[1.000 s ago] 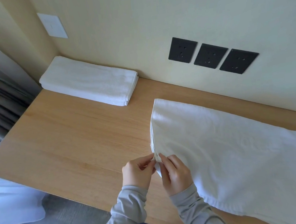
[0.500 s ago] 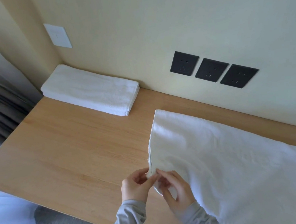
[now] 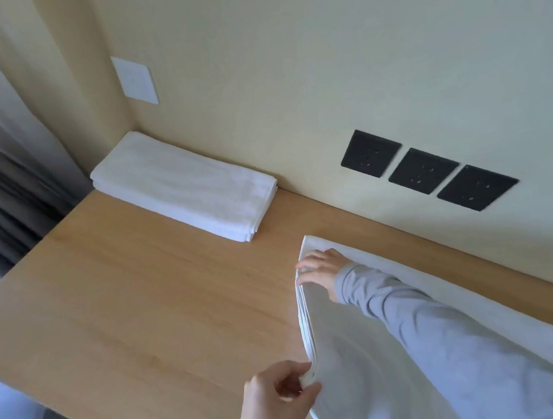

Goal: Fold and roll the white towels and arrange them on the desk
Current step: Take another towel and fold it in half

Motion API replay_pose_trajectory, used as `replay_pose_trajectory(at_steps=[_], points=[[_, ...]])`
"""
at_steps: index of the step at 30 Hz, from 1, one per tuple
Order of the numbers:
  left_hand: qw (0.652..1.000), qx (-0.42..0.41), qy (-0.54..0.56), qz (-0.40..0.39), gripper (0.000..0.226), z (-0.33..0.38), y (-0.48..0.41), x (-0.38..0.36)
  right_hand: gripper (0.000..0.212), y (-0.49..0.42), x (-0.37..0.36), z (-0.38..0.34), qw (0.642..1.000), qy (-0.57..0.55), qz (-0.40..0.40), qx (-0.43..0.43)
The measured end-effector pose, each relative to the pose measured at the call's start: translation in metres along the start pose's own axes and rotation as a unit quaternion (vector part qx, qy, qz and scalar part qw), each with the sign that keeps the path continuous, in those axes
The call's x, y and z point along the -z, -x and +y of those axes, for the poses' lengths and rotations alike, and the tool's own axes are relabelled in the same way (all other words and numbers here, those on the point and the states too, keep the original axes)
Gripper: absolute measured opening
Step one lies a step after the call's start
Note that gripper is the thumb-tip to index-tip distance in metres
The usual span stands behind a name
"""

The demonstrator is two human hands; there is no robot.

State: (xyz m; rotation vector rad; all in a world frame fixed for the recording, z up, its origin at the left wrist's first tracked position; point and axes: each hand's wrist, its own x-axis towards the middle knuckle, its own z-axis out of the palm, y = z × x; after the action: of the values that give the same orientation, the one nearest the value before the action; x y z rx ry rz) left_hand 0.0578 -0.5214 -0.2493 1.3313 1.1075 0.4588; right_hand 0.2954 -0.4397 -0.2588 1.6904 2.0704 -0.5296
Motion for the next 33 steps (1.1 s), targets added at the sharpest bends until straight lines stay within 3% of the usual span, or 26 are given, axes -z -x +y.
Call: replay_pose_trajectory(at_steps=[4,8,13,20,25,28,30,33], points=[[1.000,0.008,0.013,0.026,0.036,-0.005,-0.010,0.009,0.063,-0.025,0.002,0.021,0.997,0.053,-0.054,-0.004],[0.998,0.032,0.031,0.050,0.036,-0.014,-0.023,0.023,0.073,-0.045,-0.001,0.024,0.992,0.105,-0.072,0.006],[0.997,0.057,0.020,0.057,0.043,-0.026,-0.040,0.040,0.060,-0.063,0.005,0.028,0.985,0.169,-0.044,-0.006],[0.991,0.097,0.051,0.072,0.027,-0.042,-0.045,0.047,0.042,-0.066,0.024,0.040,0.967,0.241,-0.074,-0.041],[0.991,0.100,0.048,0.073,0.028,-0.044,-0.041,0.047,0.044,-0.066,0.041,0.049,0.965,0.204,-0.095,-0.134],[0.992,0.097,0.032,0.069,0.023,-0.043,-0.038,0.047,0.032,-0.059,0.052,0.057,0.957,0.263,-0.078,-0.091],[0.993,0.095,0.024,0.066,0.022,-0.042,-0.036,0.047,0.030,-0.060,0.056,0.059,0.962,0.232,-0.099,-0.104],[0.993,0.097,0.021,0.070,0.024,-0.042,-0.034,0.048,0.009,-0.060,0.061,0.063,0.969,0.154,-0.132,-0.141]])
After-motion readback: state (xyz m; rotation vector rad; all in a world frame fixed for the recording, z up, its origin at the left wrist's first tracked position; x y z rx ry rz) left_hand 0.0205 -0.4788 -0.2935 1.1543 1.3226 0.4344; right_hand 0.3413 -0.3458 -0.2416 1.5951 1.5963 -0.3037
